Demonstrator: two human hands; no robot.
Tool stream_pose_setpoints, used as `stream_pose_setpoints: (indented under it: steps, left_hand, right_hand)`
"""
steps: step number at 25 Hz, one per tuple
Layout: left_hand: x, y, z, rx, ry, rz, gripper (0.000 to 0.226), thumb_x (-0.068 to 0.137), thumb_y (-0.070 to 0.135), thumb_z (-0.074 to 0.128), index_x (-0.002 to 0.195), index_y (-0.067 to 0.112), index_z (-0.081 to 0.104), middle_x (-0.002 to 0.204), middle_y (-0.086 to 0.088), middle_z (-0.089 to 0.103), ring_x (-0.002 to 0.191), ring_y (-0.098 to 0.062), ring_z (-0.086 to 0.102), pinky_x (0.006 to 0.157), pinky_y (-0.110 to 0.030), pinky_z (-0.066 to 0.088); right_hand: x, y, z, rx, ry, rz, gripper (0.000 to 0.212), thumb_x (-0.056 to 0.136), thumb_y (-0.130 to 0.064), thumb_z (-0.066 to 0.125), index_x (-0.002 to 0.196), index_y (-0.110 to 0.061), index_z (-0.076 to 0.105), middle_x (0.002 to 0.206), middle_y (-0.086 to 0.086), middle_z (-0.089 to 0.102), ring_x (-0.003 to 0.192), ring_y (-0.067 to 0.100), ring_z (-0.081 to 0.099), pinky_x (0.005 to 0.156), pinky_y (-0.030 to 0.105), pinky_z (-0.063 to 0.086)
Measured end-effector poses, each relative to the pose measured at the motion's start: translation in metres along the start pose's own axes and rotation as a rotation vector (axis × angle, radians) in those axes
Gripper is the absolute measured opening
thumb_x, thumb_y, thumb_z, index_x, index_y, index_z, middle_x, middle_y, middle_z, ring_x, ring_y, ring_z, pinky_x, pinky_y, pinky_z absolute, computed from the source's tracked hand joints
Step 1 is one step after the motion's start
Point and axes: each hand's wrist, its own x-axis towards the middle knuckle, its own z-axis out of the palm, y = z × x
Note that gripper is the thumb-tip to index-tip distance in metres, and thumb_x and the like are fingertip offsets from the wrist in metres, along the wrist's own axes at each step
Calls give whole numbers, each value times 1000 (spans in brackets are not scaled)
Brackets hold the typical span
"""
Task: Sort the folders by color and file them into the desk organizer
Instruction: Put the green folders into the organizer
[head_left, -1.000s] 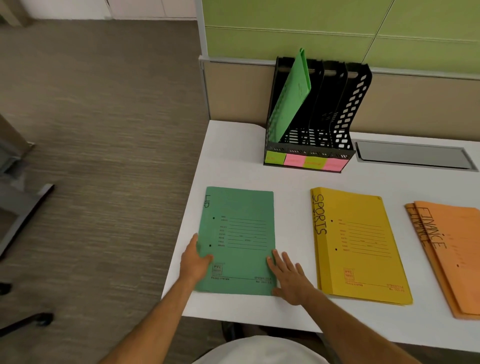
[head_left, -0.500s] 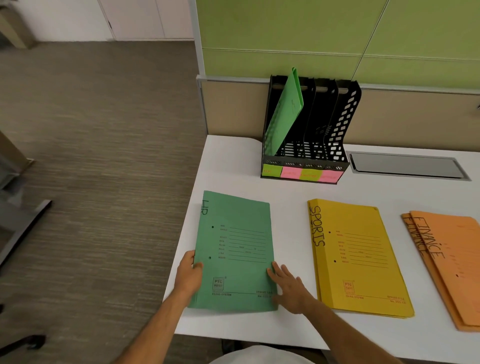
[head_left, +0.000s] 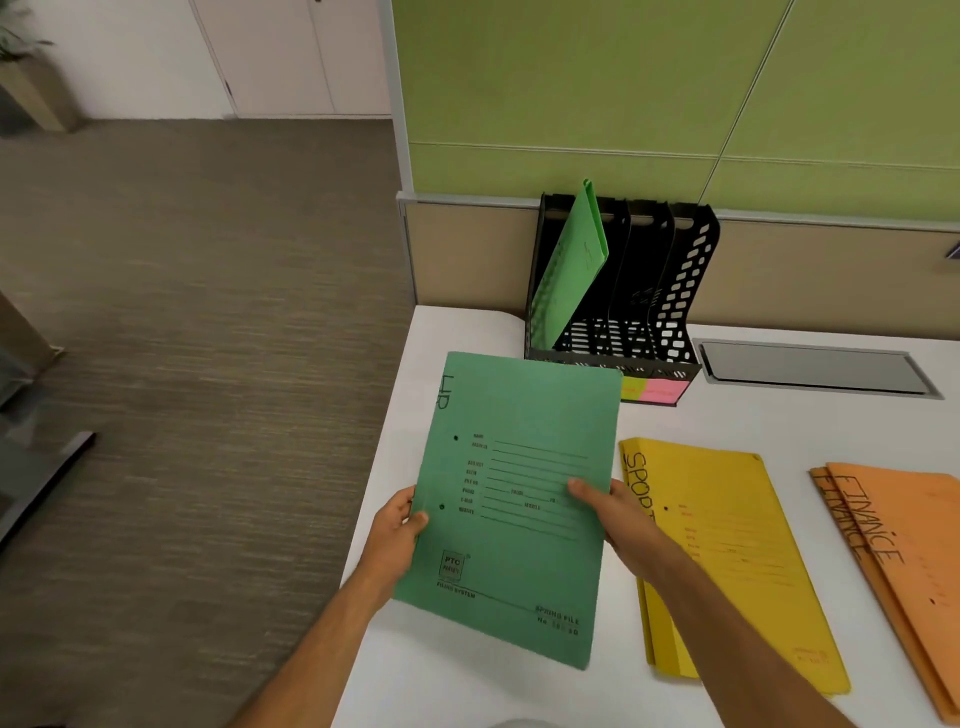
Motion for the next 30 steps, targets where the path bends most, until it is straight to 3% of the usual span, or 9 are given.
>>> stream_pose_setpoints:
  steps: [3,6,8,10,14,16,20,24,30]
  left_hand:
    - [20,10,2,63,-29,49,42,104,5,46,127,35,61,117,8,73,107,-14,69,92,-37,56]
    - [51,29,10,217,-59,127,40,101,4,53,129,33,58,127,1,63,107,-16,64,85,-29,56]
    - [78,40,16,330,-76,206,42,98,5,60,132,29,55,138,-3,57,117,-20,60,95,-30,53]
    - [101,42,19,529,-90,245,51,98,15,64,145,22,48,153,1,46,136,-21,48,113,-34,40]
    - [140,39,22,966,-204,221,78,100,34,57,161,21,12,169,2,8,156,-18,10,125,-38,14]
    - [158,42,25,1165,-269,189,88,98,41,58,162,21,0,169,0,-7,156,-21,-5,125,-45,9]
    - [191,43,32,1342,-357,11,114,85,51,70,160,21,-11,166,-3,-23,155,-27,-16,123,-57,6]
    - [217,37,37,1396,-390,-41,148,64,49,89,155,25,-25,158,-5,-41,150,-33,-28,119,-65,6]
    - [232,26,40,1418,-423,-49,172,43,69,88,141,26,-47,141,-7,-61,133,-36,-51,111,-72,-16]
  right_hand:
    - [-4,-29,-3,-236,-53,-55,19,98,-25,58,115,-21,65,100,8,76,74,32,63,47,29,44]
    - [-3,-61,-7,-303,-56,-142,20,101,-22,53,116,-17,65,92,16,75,58,28,47,38,24,32]
    - [-3,-84,-8,-372,18,-188,20,102,-21,52,116,-17,65,74,6,72,45,17,44,38,22,31]
    - [-3,-103,-10,-431,114,-228,19,101,-21,52,114,-17,65,61,-5,66,39,11,43,37,22,33]
    - [-4,-140,-17,-455,313,-353,14,101,-20,52,104,-17,65,52,-17,63,39,-2,51,40,14,39]
    - [-3,-161,-19,-475,422,-415,16,100,-24,54,106,-17,67,64,-15,67,51,-2,60,48,18,44]
    - [18,-200,-16,-506,567,-512,25,100,-30,51,112,-17,68,91,-2,72,86,22,68,72,36,56]
    - [62,-234,-11,-535,687,-626,28,101,-29,50,116,-11,65,96,-1,68,88,27,65,77,41,57]
    - [133,-259,-12,-532,773,-770,33,103,-27,46,125,-8,59,105,-8,64,81,11,59,73,32,58]
